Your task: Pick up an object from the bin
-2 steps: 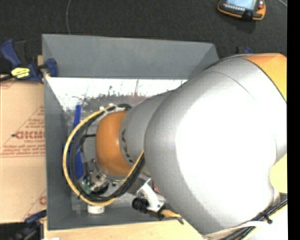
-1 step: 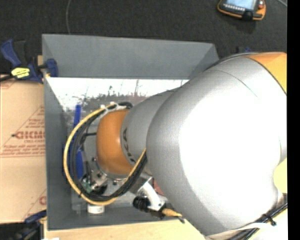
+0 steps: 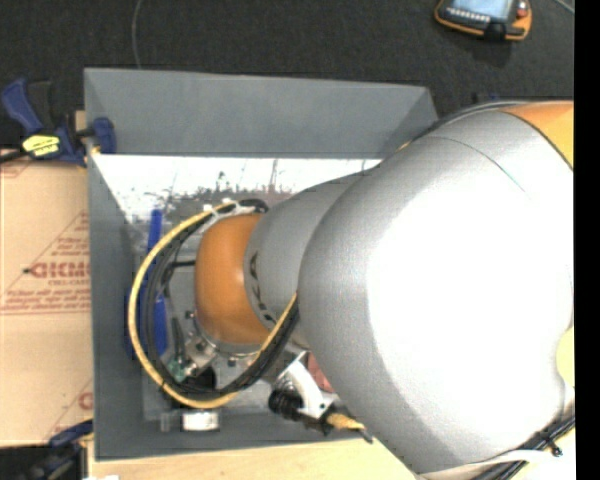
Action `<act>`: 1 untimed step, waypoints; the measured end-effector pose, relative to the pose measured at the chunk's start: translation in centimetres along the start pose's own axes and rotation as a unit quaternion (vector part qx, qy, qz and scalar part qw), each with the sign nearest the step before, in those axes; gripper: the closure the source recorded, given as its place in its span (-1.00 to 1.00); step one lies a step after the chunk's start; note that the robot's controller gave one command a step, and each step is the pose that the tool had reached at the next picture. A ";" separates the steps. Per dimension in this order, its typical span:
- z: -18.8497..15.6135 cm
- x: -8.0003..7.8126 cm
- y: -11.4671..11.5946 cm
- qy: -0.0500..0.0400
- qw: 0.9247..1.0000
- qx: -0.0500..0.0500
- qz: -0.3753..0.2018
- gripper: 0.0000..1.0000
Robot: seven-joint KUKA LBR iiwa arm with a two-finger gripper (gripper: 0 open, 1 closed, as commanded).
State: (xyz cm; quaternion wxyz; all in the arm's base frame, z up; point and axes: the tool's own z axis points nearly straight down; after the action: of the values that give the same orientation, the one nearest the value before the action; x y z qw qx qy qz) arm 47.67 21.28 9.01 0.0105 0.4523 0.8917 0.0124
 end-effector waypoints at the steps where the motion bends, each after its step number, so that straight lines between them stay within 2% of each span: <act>1: -2.5 -0.1 -0.1 0.000 1.000 0.003 -0.001 1.00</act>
Offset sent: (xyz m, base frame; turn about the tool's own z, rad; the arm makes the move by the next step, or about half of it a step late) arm -0.0018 -0.0016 0.0361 -0.0028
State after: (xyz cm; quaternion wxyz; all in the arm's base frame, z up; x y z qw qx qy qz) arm 47.53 21.14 11.50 0.0088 0.4510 0.8924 0.0097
